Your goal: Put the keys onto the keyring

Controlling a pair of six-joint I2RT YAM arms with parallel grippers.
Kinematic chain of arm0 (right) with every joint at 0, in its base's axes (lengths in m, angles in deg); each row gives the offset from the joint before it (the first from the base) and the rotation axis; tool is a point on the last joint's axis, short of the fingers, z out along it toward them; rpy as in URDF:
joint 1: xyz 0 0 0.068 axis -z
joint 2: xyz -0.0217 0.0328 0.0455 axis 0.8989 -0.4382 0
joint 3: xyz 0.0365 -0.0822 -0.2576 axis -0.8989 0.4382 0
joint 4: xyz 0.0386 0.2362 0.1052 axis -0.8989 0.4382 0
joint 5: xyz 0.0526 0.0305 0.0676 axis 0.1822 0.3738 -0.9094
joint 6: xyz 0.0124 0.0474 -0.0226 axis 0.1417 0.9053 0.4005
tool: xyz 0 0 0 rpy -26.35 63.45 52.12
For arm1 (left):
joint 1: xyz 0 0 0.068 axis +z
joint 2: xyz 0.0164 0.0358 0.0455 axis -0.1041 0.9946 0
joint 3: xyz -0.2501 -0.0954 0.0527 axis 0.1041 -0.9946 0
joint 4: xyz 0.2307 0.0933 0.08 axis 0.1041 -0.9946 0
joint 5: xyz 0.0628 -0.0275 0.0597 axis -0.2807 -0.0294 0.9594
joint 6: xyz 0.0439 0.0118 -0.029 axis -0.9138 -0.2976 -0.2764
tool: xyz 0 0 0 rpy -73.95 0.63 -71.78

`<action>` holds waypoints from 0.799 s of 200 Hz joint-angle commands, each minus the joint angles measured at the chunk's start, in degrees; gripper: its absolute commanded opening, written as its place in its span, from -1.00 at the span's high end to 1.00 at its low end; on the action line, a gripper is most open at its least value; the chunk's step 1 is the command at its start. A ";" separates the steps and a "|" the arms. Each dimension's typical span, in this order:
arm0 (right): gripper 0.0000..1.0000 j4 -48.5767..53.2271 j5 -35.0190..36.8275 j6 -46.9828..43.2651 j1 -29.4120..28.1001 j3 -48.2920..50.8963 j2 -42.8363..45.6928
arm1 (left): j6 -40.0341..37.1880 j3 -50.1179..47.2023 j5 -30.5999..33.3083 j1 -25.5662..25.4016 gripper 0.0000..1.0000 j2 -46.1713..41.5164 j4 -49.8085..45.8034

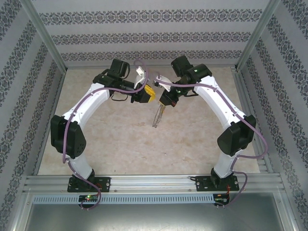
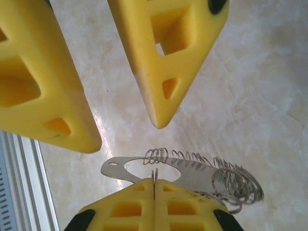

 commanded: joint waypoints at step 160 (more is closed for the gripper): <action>1.00 0.29 -4.92 -3.14 -0.70 -0.05 4.15 | -0.78 0.17 -4.86 -3.59 0.51 5.18 2.95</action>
